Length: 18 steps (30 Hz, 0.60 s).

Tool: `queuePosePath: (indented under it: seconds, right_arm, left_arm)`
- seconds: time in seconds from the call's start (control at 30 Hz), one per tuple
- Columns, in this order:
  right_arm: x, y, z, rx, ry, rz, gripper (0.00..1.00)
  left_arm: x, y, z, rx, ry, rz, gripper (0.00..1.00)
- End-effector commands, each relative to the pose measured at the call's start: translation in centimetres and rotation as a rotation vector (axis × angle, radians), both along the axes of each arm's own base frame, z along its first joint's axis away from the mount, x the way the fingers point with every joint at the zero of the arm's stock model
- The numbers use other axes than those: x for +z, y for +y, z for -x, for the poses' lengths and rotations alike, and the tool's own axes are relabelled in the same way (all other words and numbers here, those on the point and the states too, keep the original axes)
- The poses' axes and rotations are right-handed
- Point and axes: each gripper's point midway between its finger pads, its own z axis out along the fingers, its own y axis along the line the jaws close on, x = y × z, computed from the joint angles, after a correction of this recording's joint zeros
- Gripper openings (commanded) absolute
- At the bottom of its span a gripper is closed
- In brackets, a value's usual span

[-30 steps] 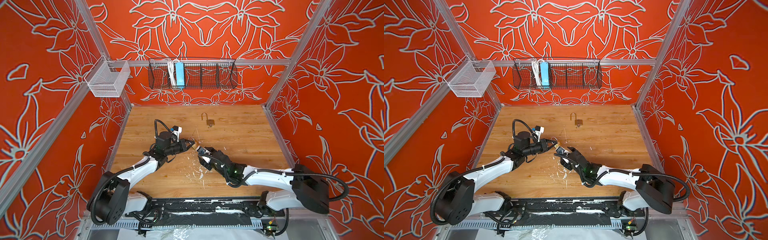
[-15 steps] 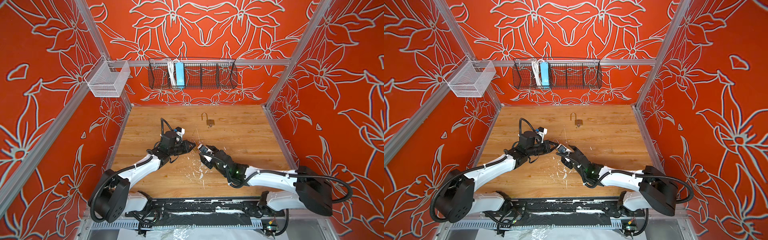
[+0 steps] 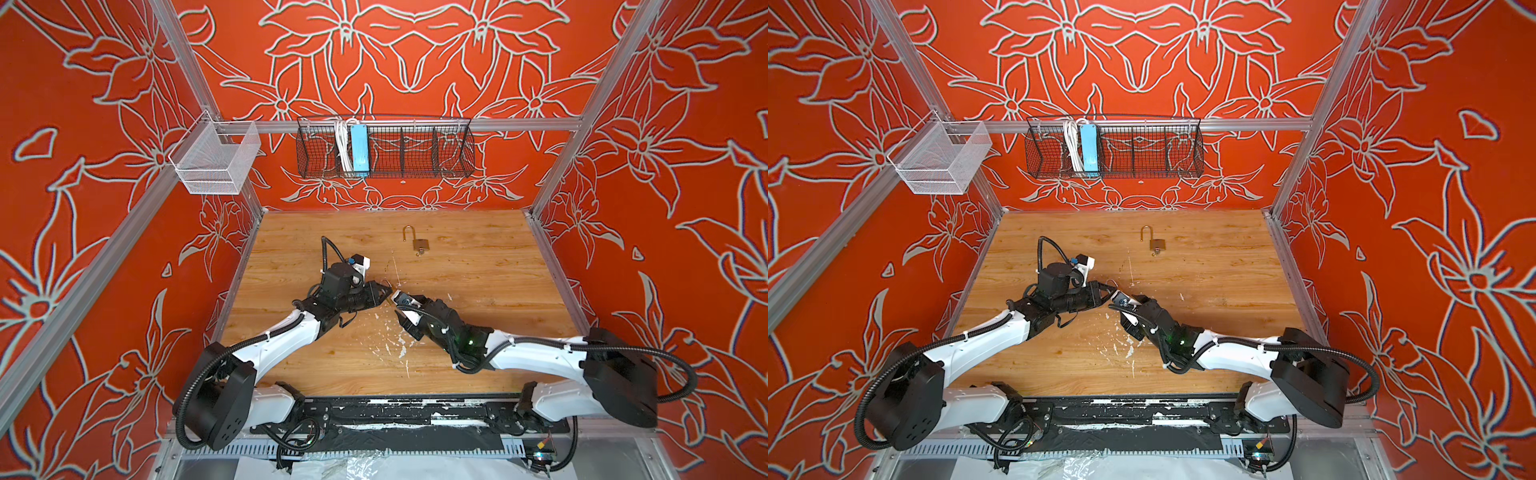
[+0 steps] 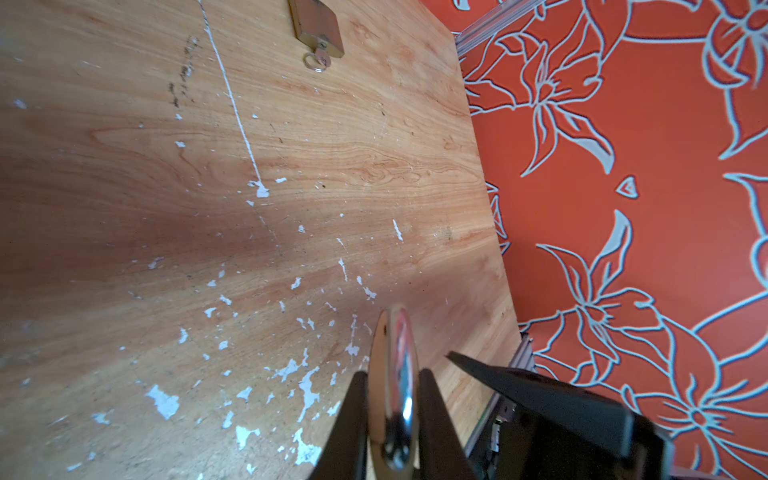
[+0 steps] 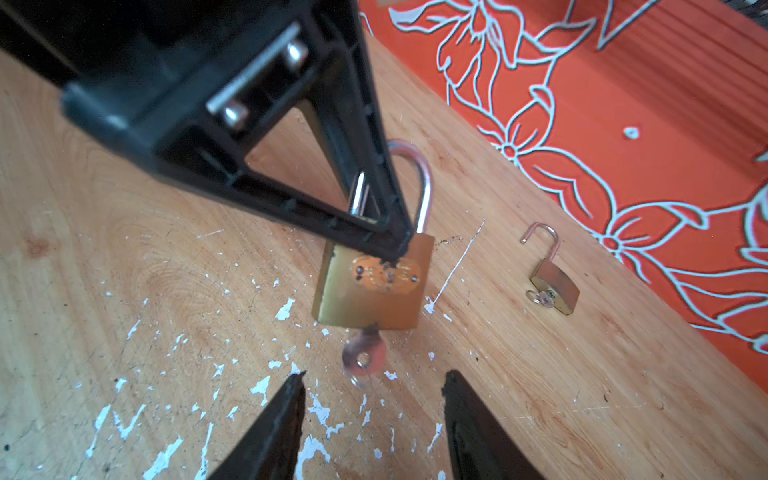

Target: Unlock with the key

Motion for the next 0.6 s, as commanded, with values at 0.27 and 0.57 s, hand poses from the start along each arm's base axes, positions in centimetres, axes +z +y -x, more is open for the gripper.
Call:
queuePosePath:
  seconds: [0.27, 0.57]
  right_arm:
    - [0.21, 0.02, -1.30, -0.066, 0.002, 0.007, 0.53]
    - [0.39, -0.24, -1.67, -0.094, -0.007, 0.009, 0.40]
  left_arm:
    - [3.09, -1.26, 0.18, -0.048, -0.070, 0.093, 0.00]
    - [2.84, -1.58, 0.16, -0.058, -0.058, 0.105, 0.00]
